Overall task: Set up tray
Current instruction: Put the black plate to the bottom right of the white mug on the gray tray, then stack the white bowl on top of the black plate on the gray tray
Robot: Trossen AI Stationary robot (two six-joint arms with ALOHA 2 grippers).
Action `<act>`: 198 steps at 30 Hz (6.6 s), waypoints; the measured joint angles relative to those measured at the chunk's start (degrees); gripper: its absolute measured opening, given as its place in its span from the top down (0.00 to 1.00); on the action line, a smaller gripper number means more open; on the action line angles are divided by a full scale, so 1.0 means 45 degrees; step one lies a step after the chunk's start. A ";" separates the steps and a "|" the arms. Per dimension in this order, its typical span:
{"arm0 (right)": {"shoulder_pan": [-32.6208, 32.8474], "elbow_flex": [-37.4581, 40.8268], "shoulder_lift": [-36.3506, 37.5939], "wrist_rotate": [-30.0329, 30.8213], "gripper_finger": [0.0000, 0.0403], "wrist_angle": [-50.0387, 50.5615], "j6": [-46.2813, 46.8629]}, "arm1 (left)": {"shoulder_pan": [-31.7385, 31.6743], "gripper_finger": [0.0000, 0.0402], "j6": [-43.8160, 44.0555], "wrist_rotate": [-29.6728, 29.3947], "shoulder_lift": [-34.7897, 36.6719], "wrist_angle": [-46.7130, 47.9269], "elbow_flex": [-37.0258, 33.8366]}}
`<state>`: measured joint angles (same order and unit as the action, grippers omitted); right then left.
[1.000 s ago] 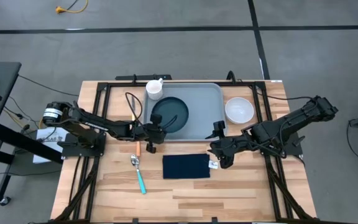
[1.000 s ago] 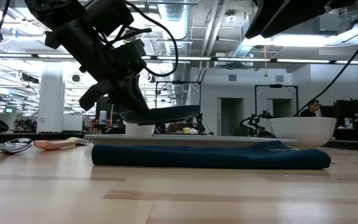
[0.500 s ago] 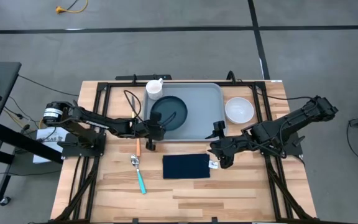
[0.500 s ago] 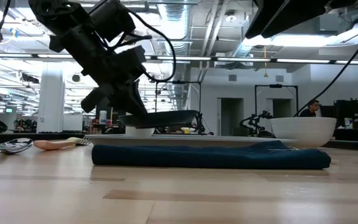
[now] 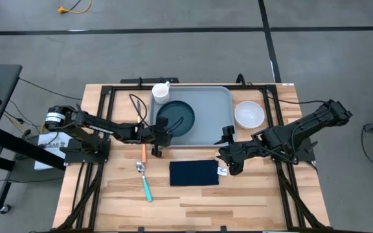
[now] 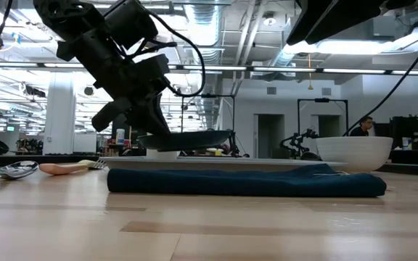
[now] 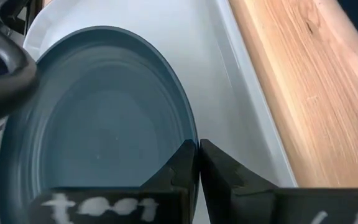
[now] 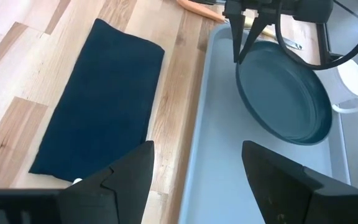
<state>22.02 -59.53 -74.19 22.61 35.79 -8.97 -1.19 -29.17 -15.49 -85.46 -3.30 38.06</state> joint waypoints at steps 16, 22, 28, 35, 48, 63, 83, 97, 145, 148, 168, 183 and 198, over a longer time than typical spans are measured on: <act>0.0000 0.0005 0.0000 -0.0005 0.41 0.0151 0.0131 | 0.0000 0.99 -0.0544 -0.0655 -0.2097 -0.2316 0.0000; 0.0000 0.0005 0.0000 -0.0027 0.41 0.0152 0.0135 | 0.0000 0.98 -0.0133 -0.0626 -0.2097 -0.2310 0.0000; 0.0000 0.0005 0.0000 -0.0049 0.41 0.0151 0.0427 | 0.0000 0.95 0.0060 -0.0636 -0.2097 -0.2261 0.0005; 0.0000 0.0005 0.0000 -0.0049 0.41 0.0150 0.0437 | 0.0000 0.91 0.0248 -0.0636 -0.2092 -0.2261 0.0006; 0.0002 0.0005 0.0000 -0.0053 0.41 0.0148 0.0447 | 0.0027 0.78 0.0847 -0.0639 -0.2087 -0.1863 0.0015; -0.0005 0.0005 0.0000 0.0011 0.41 0.0369 0.0563 | 0.0561 0.74 0.1832 -0.0733 -0.2082 0.0953 0.1853; -0.4398 0.0005 -0.0005 0.0558 0.41 0.3909 0.2570 | 0.0633 0.74 0.3627 0.3077 -0.0696 0.6664 0.6907; -1.0141 0.0005 -0.0005 -0.3211 0.41 0.4944 0.0553 | -0.0869 0.74 0.5284 0.5512 0.1996 -0.1598 0.0712; -0.8925 0.2890 -0.0029 -0.3189 0.41 0.5629 0.1343 | -0.0131 0.74 0.5411 0.5446 0.3333 -0.5156 -0.1860; -0.8930 0.2890 -0.0029 -0.2950 0.41 0.5381 0.1342 | -0.0131 0.74 0.5411 0.5446 0.3333 -0.5156 -0.1860; -0.9188 0.2890 -0.0034 -0.2958 0.41 0.4643 0.1341 | -0.0131 0.74 0.5396 0.5450 0.3333 -0.5151 -0.1860; -1.0015 0.2950 -0.0034 -0.2982 0.41 0.4475 0.1320 | -0.0131 0.74 0.5401 0.5455 0.3333 -0.5146 -0.1860; -1.0010 0.3740 -0.0044 -0.2973 0.69 0.4182 0.1185 | -0.0131 0.74 0.5416 0.5455 0.3330 -0.5150 -0.1860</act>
<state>-23.03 -42.70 -74.39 9.23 54.61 -3.64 -1.78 -4.80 9.06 -70.47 -26.47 29.69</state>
